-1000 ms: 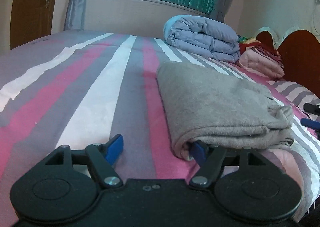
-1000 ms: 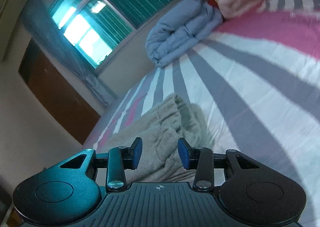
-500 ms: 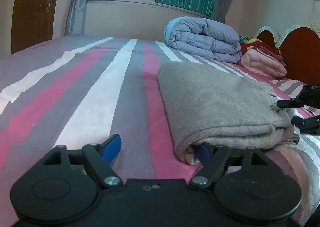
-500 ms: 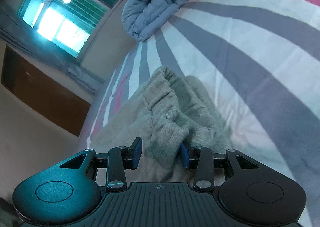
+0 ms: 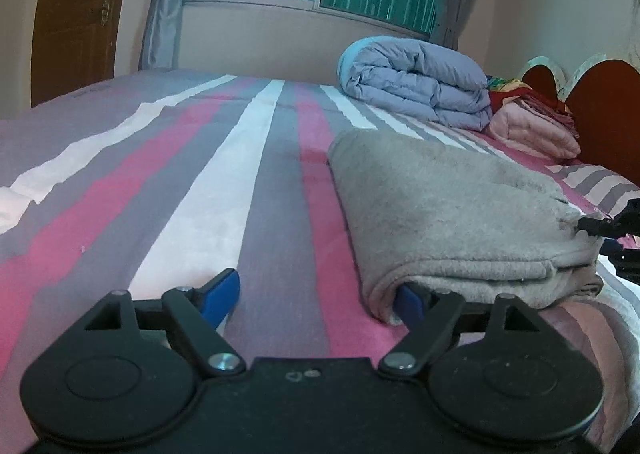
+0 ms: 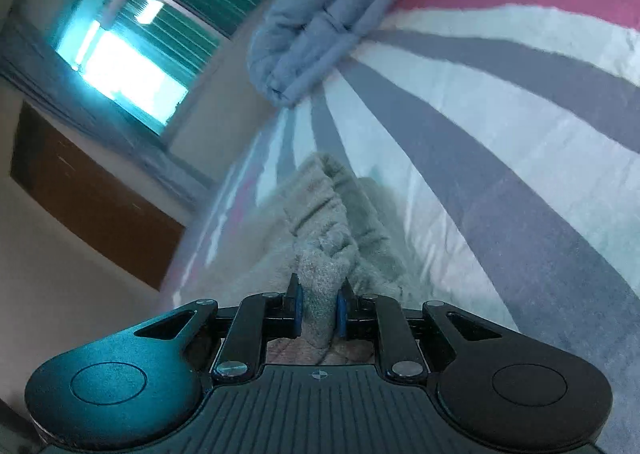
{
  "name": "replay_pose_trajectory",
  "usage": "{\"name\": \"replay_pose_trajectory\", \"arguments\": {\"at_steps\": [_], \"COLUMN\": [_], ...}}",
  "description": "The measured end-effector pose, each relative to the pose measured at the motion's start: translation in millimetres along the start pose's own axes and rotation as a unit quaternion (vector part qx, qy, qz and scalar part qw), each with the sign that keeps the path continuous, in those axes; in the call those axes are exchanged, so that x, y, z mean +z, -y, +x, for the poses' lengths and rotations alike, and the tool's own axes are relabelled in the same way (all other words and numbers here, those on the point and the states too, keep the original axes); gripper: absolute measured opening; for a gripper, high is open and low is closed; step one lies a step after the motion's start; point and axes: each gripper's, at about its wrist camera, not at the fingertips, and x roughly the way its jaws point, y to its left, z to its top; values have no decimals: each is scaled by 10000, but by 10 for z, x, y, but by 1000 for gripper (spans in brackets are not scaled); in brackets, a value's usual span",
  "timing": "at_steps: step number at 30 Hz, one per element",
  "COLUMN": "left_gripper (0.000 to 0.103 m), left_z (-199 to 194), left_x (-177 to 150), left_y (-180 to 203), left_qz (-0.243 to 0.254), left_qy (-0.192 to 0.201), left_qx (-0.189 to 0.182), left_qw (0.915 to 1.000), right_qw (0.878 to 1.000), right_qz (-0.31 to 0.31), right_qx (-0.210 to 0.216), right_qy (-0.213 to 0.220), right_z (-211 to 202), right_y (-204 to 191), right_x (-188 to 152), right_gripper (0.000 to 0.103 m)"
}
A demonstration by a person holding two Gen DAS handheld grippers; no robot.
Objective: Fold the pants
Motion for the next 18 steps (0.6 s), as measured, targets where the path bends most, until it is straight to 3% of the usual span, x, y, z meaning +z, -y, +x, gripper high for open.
{"name": "replay_pose_trajectory", "arguments": {"at_steps": [3, 4, 7, 11, 18], "left_gripper": [76, 76, 78, 78, 78], "left_z": [3, 2, 5, 11, 15], "left_x": [8, 4, -4, -5, -13], "left_y": [3, 3, 4, 8, 19], "left_qz": [7, 7, -11, -27, -9], "left_qy": [-21, -19, -12, -17, -33], "left_qx": [34, 40, 51, 54, 40], "left_qw": [10000, 10000, 10000, 10000, 10000], "right_qw": [10000, 9999, 9997, 9977, 9940], "right_qz": [27, 13, 34, 611, 1029], "right_qx": [71, 144, 95, 270, 339], "right_qy": [21, 36, 214, 93, -137], "right_z": [-72, -104, -275, -372, -39], "right_y": [-9, -23, -61, 94, 221], "right_x": [-5, -13, -32, -111, 29], "right_gripper": [17, 22, 51, 53, 53]}}
